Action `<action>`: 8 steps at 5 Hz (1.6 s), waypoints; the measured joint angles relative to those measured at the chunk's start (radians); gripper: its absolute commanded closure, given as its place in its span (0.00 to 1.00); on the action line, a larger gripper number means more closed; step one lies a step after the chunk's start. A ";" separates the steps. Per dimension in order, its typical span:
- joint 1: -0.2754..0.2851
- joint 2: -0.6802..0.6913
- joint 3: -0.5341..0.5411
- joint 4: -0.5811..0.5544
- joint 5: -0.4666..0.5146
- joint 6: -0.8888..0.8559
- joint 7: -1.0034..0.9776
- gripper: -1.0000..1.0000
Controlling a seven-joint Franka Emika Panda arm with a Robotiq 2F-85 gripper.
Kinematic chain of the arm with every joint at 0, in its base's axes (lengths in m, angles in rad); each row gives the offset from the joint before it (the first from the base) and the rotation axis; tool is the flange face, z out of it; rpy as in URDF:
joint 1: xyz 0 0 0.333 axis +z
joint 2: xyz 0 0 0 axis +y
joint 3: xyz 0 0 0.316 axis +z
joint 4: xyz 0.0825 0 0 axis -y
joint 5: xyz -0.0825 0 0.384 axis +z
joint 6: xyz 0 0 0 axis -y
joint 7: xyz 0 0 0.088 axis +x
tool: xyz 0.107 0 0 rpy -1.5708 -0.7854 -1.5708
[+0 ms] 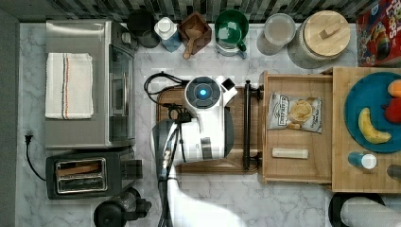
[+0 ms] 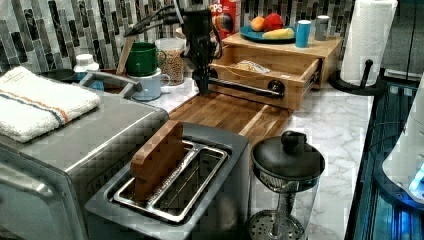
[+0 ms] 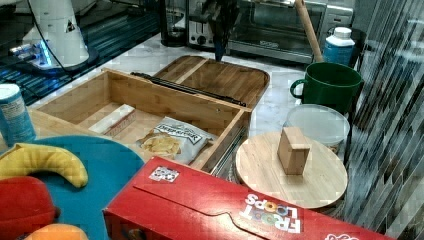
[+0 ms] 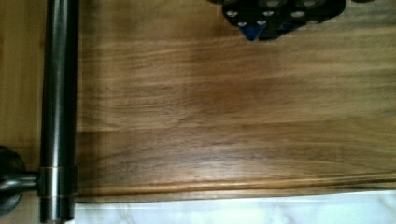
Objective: Close the drawer.
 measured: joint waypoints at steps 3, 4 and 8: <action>-0.070 0.046 -0.082 -0.076 -0.063 0.011 -0.187 1.00; -0.119 0.039 -0.098 -0.092 -0.083 0.028 -0.264 1.00; -0.189 0.056 -0.104 -0.084 -0.086 0.092 -0.447 1.00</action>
